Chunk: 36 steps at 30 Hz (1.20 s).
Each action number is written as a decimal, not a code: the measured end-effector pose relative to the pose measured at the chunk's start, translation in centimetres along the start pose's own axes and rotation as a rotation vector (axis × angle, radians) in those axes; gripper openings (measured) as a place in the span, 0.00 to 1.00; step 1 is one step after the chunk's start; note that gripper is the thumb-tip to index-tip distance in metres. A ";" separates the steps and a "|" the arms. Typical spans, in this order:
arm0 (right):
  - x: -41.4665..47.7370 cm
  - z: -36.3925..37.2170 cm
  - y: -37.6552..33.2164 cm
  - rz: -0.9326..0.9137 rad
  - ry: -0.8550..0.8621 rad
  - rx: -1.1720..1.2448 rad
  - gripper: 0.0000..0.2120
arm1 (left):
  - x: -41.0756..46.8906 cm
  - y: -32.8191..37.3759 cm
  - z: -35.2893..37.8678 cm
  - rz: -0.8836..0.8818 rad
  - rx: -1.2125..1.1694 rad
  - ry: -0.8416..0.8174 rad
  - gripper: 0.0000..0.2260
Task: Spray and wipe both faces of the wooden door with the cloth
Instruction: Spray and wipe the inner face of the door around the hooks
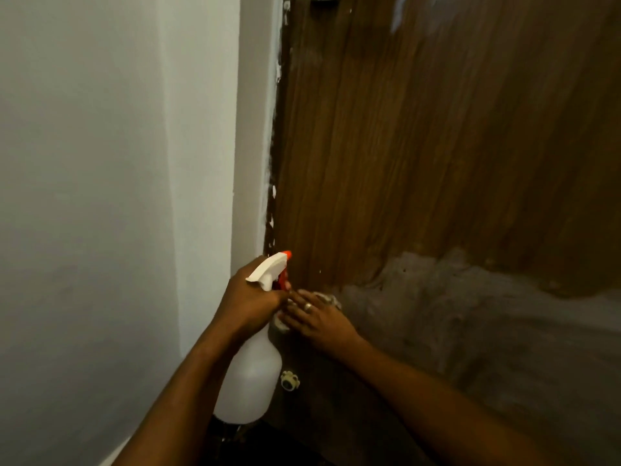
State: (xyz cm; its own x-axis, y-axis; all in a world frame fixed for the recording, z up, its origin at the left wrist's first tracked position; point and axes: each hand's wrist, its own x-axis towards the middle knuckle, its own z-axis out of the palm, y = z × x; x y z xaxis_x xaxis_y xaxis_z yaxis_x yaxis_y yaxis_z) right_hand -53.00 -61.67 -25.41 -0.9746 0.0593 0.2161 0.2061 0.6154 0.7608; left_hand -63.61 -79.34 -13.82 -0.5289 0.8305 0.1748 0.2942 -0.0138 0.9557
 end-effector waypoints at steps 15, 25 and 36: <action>-8.2 -3.4 8.5 0.319 0.391 -0.031 0.25 | -0.5 1.9 6.6 0.175 -0.052 -0.214 0.25; -16.5 -8.6 15.3 0.862 0.452 -0.129 0.26 | -1.9 3.3 10.5 0.228 -0.056 -0.302 0.25; -29.2 -6.0 12.2 1.081 0.416 -0.124 0.32 | -3.3 2.0 14.3 0.243 0.078 -0.539 0.26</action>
State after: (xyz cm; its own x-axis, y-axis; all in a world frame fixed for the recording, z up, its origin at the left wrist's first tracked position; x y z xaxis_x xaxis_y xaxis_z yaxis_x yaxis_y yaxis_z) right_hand -21.48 -60.60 -18.74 -0.1863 0.2293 0.9554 0.9415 0.3196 0.1069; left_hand -49.88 -74.18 -15.93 0.0331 0.9745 0.2220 0.4243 -0.2148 0.8797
